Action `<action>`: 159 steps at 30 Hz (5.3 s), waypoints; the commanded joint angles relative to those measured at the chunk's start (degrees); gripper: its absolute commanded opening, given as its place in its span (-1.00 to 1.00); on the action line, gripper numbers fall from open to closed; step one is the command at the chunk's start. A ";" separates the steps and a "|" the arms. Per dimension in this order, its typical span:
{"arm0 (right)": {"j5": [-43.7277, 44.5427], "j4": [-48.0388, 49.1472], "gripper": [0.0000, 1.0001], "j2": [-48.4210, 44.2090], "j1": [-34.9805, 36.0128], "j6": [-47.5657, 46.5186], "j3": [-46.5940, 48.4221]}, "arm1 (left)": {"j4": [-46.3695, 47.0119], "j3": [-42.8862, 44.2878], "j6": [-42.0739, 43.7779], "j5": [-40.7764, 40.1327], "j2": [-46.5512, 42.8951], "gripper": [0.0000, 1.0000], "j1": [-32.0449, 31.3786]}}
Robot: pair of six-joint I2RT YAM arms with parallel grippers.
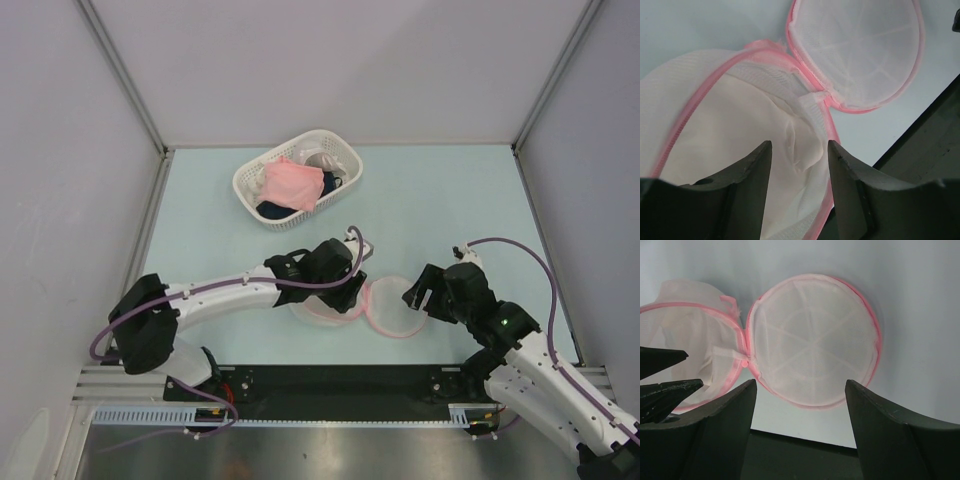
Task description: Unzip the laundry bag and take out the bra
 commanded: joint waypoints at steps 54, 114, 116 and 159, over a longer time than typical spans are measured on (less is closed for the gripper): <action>0.70 1.92 0.54 1.29 1.81 0.97 -0.09 | 9.95 5.16 -9.86 24.45 -18.94 -1.00 4.20; 0.61 3.59 0.55 4.99 2.96 1.50 1.14 | -11.58 55.98 15.72 -9.47 32.12 -0.99 42.96; 0.61 3.67 0.55 5.07 3.13 1.50 1.05 | -11.49 55.27 14.93 -7.10 32.74 -0.99 42.88; 10.19 -2.39 0.57 4.90 3.75 8.26 1.40 | -2.44 21.28 5.35 1.09 -10.05 1.00 41.12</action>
